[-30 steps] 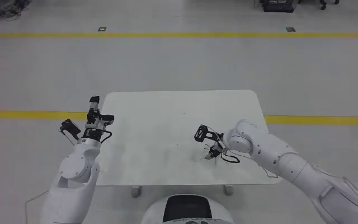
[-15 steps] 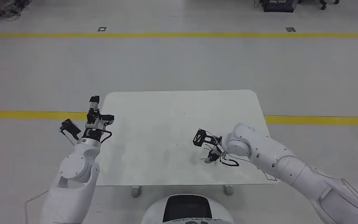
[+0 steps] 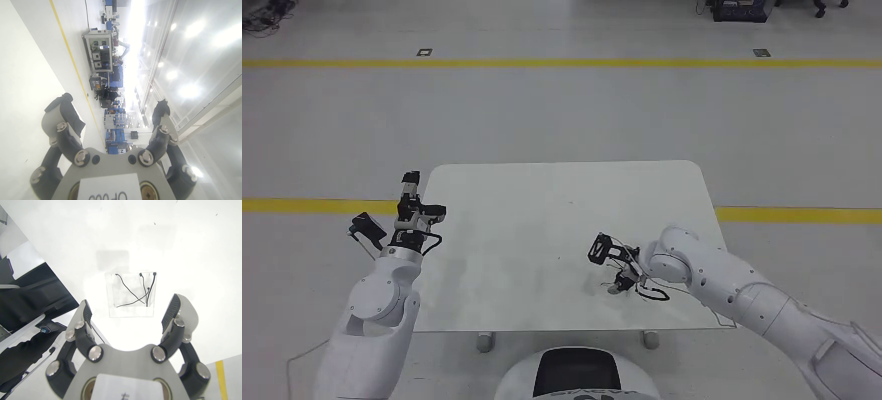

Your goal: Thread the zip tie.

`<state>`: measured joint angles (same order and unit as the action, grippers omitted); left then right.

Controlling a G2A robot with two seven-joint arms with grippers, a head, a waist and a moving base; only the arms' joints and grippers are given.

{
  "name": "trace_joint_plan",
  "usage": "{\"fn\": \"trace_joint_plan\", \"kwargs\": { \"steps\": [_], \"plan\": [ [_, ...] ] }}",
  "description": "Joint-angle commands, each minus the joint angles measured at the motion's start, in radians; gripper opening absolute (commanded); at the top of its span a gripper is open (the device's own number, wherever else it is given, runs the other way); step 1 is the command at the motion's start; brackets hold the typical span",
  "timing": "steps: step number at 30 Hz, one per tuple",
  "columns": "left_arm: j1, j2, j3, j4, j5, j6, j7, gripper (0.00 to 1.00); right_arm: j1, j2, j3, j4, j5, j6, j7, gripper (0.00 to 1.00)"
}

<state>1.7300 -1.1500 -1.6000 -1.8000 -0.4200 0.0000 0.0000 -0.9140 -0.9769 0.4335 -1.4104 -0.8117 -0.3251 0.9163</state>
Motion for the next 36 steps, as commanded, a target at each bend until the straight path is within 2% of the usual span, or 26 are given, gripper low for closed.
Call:
{"fn": "trace_joint_plan", "kwargs": {
  "steps": [1, 6, 7, 8, 9, 10, 13, 19, 30, 36],
  "plan": [
    [0.000, 0.000, 0.000, 0.000, 0.000, 0.000, 0.000, 1.00, -0.006, 0.002, 0.009, -0.006, -0.006, -0.003, 0.002, 1.00],
    [0.000, 0.000, 0.000, 0.000, 0.000, 0.000, 0.000, 1.00, -0.023, 0.009, 0.030, -0.020, -0.023, -0.012, 0.003, 1.00],
    [0.000, 0.000, 0.000, 0.000, 0.000, 0.000, 0.000, 1.00, -0.026, 0.010, 0.035, -0.023, -0.026, -0.015, 0.002, 0.86],
    [0.000, 0.000, 0.000, 0.000, 0.000, 0.000, 0.000, 1.00, -0.030, 0.011, 0.038, -0.027, -0.028, -0.015, 0.002, 0.65],
    [0.000, 0.000, 0.000, 0.000, 0.000, 0.000, 0.000, 1.00, -0.032, 0.012, 0.041, -0.030, -0.031, -0.015, 0.003, 0.51],
    [0.000, 0.000, 0.000, 0.000, 0.000, 0.000, 0.000, 1.00, -0.035, 0.013, 0.045, -0.034, -0.034, -0.015, 0.004, 0.48],
    [0.000, 0.000, 0.000, 0.000, 0.000, 0.000, 0.000, 1.00, -0.041, 0.014, 0.051, -0.042, -0.041, -0.015, 0.008, 0.44],
    [0.000, 0.000, 0.000, 0.000, 0.000, 0.000, 0.000, 1.00, -0.041, 0.003, 0.043, -0.037, -0.052, -0.015, 0.015, 0.42],
    [0.000, 0.000, 0.000, 0.000, 0.000, 0.000, 0.000, 1.00, -0.024, -0.035, 0.003, 0.045, -0.065, -0.015, -0.033, 0.40],
    [0.000, 0.000, 0.000, 0.000, 0.000, 0.000, 0.000, 1.00, -0.013, -0.052, -0.015, 0.082, -0.077, -0.015, -0.060, 0.31]
  ]
}}
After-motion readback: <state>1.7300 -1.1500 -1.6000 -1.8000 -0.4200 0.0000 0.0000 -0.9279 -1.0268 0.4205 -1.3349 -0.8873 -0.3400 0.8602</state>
